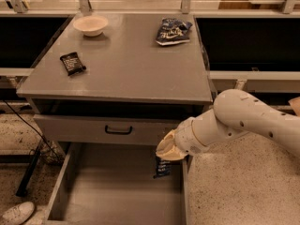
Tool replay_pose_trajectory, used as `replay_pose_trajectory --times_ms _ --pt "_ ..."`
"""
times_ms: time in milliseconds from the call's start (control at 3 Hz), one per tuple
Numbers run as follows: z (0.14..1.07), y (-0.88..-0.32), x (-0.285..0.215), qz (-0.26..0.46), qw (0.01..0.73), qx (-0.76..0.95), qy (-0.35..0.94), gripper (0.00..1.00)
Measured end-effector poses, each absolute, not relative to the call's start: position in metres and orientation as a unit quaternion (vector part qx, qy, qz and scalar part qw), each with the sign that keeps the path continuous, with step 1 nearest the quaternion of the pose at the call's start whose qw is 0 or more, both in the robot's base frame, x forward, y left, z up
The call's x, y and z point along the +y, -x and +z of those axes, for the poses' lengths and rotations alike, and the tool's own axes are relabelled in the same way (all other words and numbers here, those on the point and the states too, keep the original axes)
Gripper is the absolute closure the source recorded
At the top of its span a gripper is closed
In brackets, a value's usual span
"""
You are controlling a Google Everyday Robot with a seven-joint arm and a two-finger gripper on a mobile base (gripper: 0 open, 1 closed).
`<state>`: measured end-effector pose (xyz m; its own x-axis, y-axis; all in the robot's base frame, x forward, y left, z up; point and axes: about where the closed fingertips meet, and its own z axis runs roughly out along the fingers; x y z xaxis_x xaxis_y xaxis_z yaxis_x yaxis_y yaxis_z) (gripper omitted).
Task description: Place rxbar blueberry into middle drawer
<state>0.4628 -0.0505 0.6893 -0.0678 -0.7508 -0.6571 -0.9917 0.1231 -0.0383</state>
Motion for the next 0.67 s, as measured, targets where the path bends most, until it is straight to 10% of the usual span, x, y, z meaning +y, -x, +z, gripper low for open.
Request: replay_pose_trajectory --times_ms 667 --pt "0.678 -0.458 -0.049 0.225 0.281 0.701 0.615 1.00"
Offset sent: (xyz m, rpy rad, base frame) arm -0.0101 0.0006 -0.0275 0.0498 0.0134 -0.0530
